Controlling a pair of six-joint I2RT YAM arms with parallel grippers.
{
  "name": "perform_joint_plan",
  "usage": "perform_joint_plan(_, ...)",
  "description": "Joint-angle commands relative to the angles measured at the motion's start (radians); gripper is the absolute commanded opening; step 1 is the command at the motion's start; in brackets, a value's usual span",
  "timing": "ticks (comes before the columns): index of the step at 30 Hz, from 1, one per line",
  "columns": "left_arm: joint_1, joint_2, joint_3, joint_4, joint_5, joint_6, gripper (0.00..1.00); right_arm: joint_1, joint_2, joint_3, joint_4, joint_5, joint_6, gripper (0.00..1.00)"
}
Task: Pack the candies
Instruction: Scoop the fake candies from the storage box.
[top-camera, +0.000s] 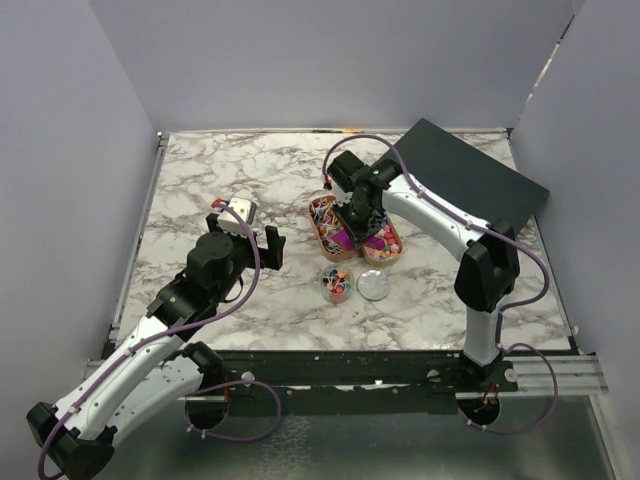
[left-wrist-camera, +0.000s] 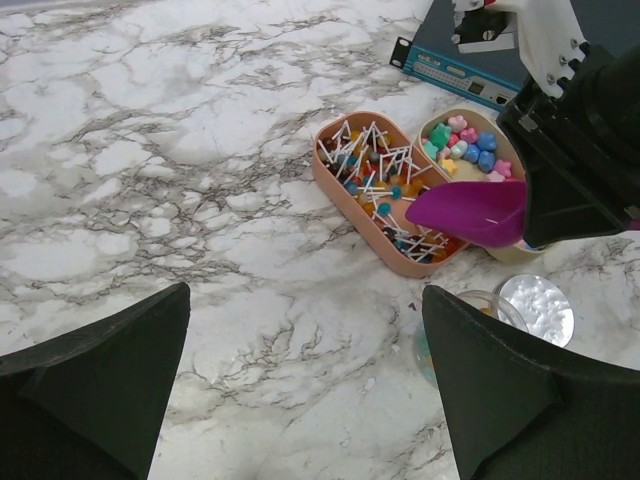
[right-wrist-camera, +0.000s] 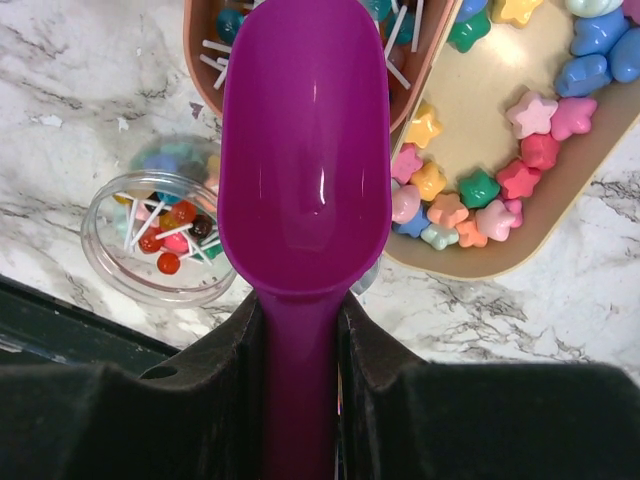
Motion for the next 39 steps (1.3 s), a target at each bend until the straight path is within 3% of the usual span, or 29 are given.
perform_joint_plan(1, 0.003, -0.008, -0.006, -0.006, -0.024, 0.017, 0.99, -0.008, 0.052, 0.047, -0.047, -0.013, 0.006, 0.01)
perform_joint_plan(23, 0.004, -0.019, -0.005, -0.010, -0.047, 0.018, 0.99, -0.019, 0.170, 0.103, -0.021, 0.008, 0.005, 0.01)
perform_joint_plan(39, 0.003, -0.011, -0.003, -0.015, -0.052, 0.017, 0.99, -0.029, 0.268, 0.115, 0.097, -0.003, 0.056, 0.01)
